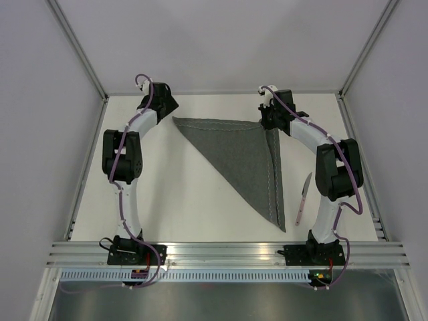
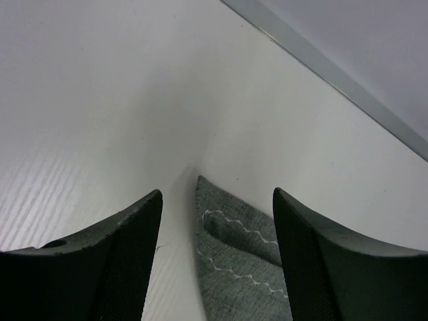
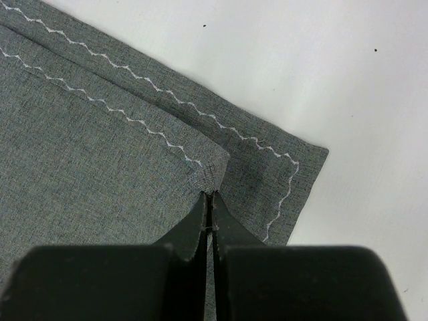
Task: Fold the napkin, place the utensils inside, and roll it up
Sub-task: Fold the napkin at the center of the board.
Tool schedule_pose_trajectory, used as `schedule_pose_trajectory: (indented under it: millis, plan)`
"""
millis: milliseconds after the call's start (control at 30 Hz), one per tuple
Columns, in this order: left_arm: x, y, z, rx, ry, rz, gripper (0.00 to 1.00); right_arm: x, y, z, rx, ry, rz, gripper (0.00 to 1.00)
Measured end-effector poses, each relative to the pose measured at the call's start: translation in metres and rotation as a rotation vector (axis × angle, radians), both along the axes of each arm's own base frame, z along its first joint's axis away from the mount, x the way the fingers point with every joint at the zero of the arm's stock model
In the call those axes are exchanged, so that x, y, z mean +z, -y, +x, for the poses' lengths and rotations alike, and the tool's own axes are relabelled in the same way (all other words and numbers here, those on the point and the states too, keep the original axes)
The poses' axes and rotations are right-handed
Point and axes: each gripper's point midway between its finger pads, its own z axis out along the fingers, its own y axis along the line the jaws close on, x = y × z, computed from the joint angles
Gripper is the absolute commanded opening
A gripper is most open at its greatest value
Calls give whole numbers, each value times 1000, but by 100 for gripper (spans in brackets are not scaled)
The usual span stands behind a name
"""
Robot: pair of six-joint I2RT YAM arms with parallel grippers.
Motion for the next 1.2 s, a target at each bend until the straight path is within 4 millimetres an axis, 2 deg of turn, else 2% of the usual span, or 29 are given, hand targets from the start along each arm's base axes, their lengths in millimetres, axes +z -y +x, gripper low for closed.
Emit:
schedule_pose_trajectory:
  millis: [167, 433, 533, 733, 900, 1167, 1200]
  plan:
    - [-13, 15, 12, -10, -16, 13, 64, 0, 0, 0, 1, 0, 1, 1]
    - [-29, 32, 7, -35, -56, 24, 47, 0, -2, -1, 4, -3, 8, 0]
    - [-33, 27, 5, -17, -67, 41, 50, 0, -2, -1, 5, -3, 8, 1]
    - [-54, 14, -10, 18, -126, 83, 50, 0, -2, -1, 3, -4, 10, 0]
    - [-54, 13, -10, 20, -127, 89, 50, 0, -2, -1, 1, -5, 13, 0]
    - [-54, 13, -10, 18, -130, 92, 41, 4, -2, -1, 1, 2, 16, 0]
    - [-54, 13, -11, 18, -131, 92, 37, 4, -2, -1, 1, 2, 16, 0]
